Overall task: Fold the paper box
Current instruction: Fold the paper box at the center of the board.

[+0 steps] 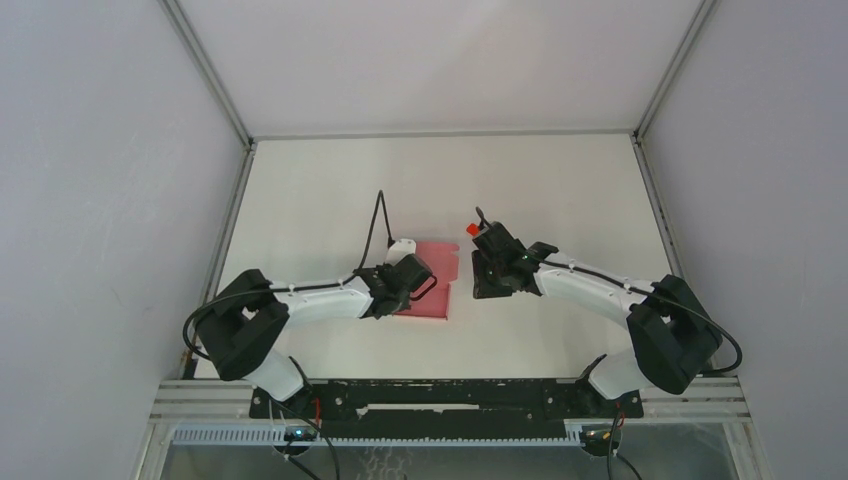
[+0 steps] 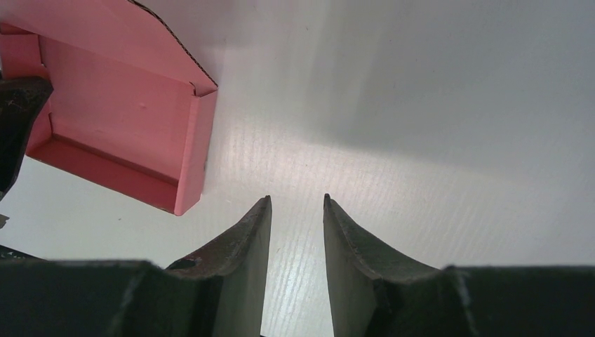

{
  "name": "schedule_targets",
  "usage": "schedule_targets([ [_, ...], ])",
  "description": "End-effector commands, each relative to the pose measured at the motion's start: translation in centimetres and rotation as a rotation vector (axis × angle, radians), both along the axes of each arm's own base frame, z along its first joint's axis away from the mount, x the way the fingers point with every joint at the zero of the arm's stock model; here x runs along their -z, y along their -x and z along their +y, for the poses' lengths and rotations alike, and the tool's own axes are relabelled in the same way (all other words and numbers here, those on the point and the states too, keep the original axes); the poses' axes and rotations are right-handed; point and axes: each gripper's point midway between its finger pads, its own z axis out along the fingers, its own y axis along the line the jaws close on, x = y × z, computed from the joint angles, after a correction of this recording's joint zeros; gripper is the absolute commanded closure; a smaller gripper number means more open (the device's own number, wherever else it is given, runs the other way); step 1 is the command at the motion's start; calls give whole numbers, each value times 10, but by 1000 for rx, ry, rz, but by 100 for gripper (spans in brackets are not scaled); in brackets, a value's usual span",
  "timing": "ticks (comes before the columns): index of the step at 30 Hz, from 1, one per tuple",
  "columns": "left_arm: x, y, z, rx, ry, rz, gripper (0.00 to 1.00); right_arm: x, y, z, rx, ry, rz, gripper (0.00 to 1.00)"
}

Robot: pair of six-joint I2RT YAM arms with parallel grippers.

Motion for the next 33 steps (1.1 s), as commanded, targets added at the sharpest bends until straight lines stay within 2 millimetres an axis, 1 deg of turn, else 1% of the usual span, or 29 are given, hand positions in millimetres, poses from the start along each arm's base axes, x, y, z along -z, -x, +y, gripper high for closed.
schedule_targets([
  [1, -3, -6, 4, -21, -11, -29, 82, -1, -4, 4, -15, -7, -29, 59],
  [8, -9, -9, 8, -25, -40, -40, 83, 2, -3, 5, -19, -1, -26, 60],
  [11, -10, -9, 6, -21, -33, -39, 75, 3, -3, 6, -23, -2, -25, 60],
  [16, -14, -10, 3, -18, -16, -44, 69, 6, -3, 6, -27, 4, -19, 60],
  [24, -25, -11, -1, -7, 19, -59, 68, 9, -2, 8, -35, 7, -15, 60],
  [29, -30, -11, -2, -3, 36, -64, 65, 9, -2, 8, -36, 8, -14, 59],
  [33, -29, -11, -1, -5, 33, -63, 66, 9, -2, 8, -36, 8, -13, 59],
])
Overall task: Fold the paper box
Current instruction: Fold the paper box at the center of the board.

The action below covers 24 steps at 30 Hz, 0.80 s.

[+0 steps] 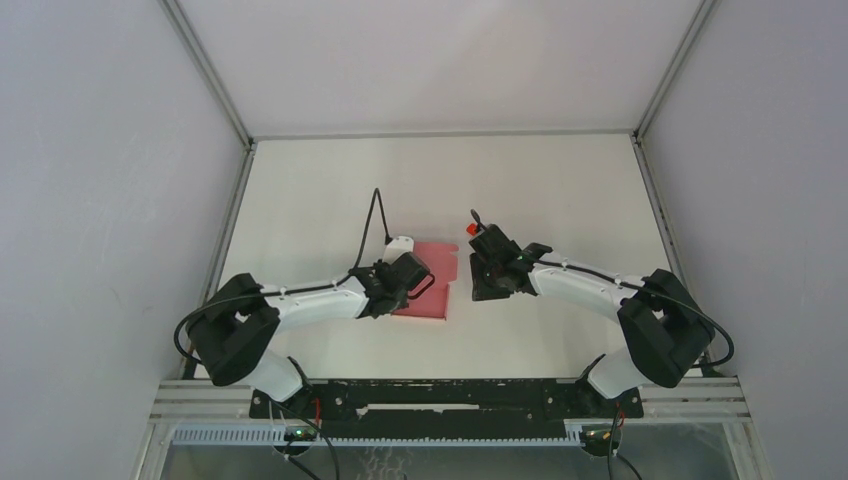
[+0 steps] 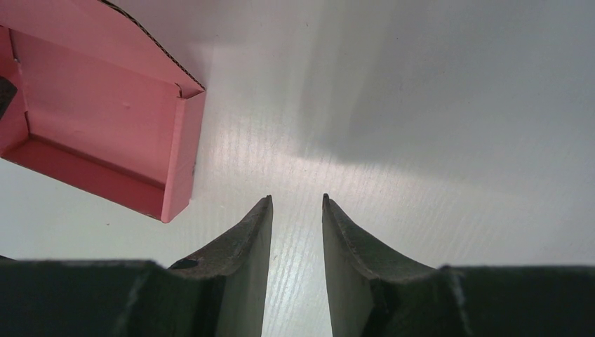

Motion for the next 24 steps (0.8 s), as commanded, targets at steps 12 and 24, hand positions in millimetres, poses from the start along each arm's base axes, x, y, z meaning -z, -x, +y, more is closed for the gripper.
schedule_targets([
  [12, -12, -9, -2, -3, 28, -31, 79, 0, -4, 6, -24, -11, -26, 60],
  [24, -4, -9, 1, -6, -16, -12, 85, -5, -6, 1, -19, -10, -39, 60],
])
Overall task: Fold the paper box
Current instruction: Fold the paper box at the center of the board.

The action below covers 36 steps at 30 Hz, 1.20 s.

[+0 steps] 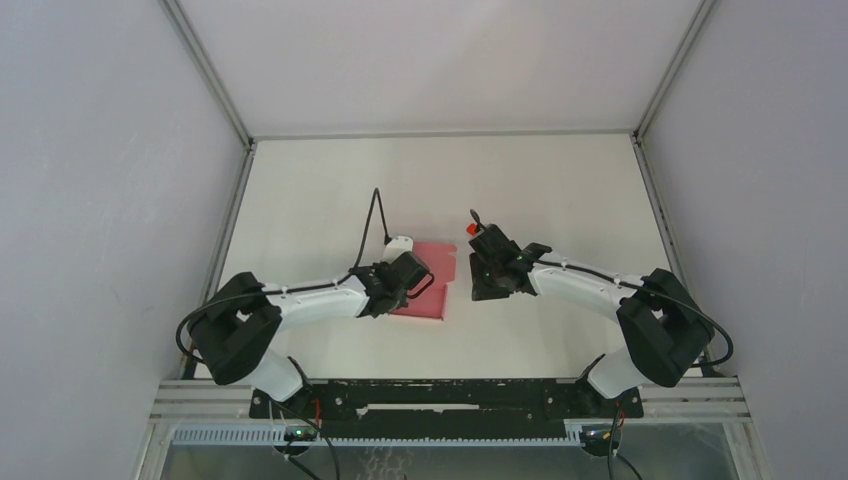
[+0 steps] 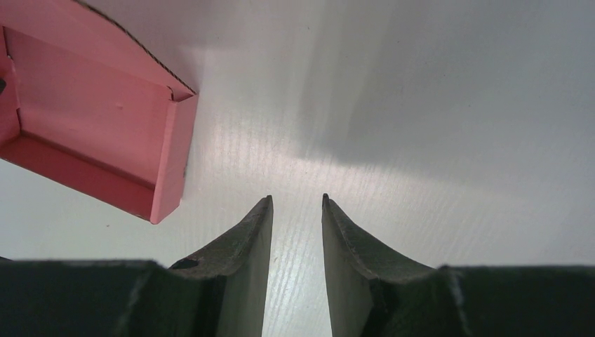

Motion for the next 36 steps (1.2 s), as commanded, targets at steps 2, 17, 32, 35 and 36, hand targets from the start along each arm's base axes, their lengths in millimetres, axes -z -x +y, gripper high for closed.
schedule_targets([
  [2, -4, -8, 0, -2, -27, -15, 86, -6, -5, 0, -18, -11, -37, 60],
  [17, -5, -10, 11, -30, -103, -18, 88, -7, -7, -5, -13, 1, -45, 61],
  [32, -2, -11, 22, -60, -249, -9, 89, -9, -8, -10, -6, -11, -56, 61],
  [35, -1, -11, 23, -63, -268, -8, 89, -8, -8, -11, -5, -14, -56, 61],
  [36, -2, -11, 24, -64, -281, -9, 89, -8, -8, -12, -5, -13, -56, 61],
])
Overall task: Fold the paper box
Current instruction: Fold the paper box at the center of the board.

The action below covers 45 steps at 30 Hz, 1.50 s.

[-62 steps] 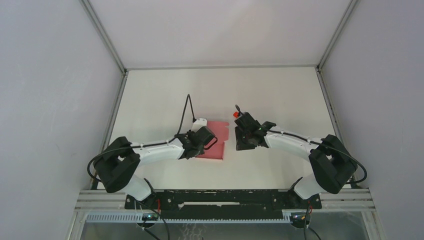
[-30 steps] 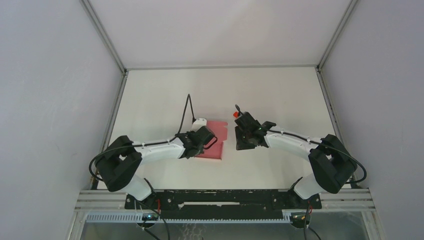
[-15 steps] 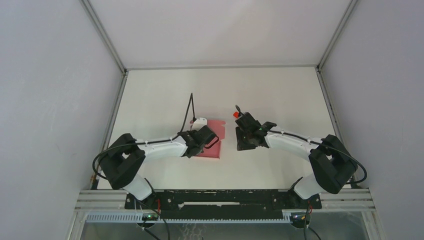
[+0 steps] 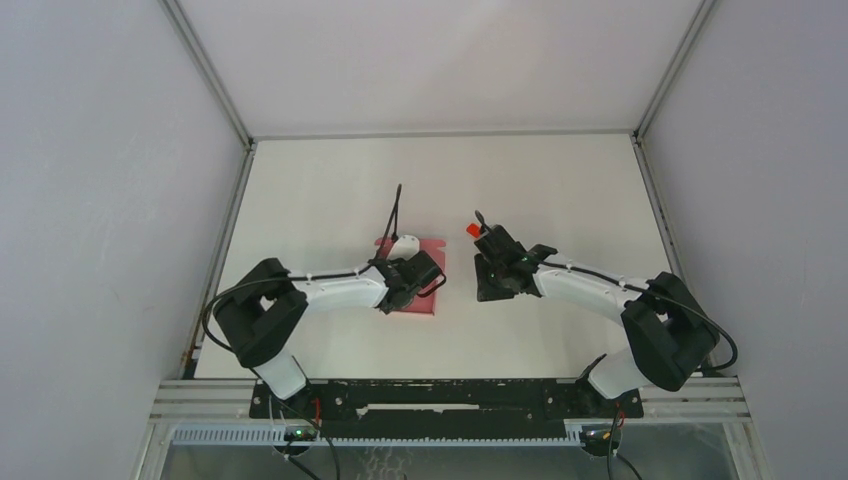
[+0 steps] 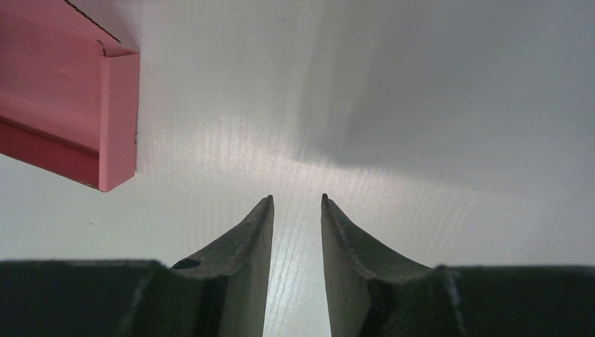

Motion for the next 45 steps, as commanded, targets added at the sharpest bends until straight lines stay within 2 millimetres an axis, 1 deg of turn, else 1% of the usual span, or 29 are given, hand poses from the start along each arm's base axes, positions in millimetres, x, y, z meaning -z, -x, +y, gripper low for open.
schedule_targets([
  [1, -5, -2, 3, -19, -59, -9, 89, -10, -7, 0, -13, -25, -52, 61],
  [10, -5, -3, 2, -14, -116, -6, 89, -9, -7, 1, -13, -34, -51, 61],
  [18, 0, -2, -2, -7, -136, 4, 89, -8, -7, -1, -13, -32, -51, 61],
  [27, 1, -2, 0, -14, -156, -1, 88, -8, -7, -1, -11, -36, -50, 61],
  [28, 0, -1, 0, -14, -151, -2, 88, -8, -6, -1, -12, -35, -47, 61],
  [31, -2, 0, -6, 2, -101, -4, 81, -8, -6, -1, -14, -38, -47, 61],
  [33, -7, 0, -11, 10, -57, -10, 76, -8, -6, -1, -15, -37, -46, 61],
  [36, -15, -1, -15, 24, -15, -19, 72, -8, -6, -1, -15, -37, -46, 60],
  [42, -23, -3, -23, 42, 103, -33, 68, -13, -6, -2, -13, -34, -47, 60],
  [45, -28, -3, -21, 41, 127, -53, 68, -18, -6, -1, -23, -38, -50, 60],
])
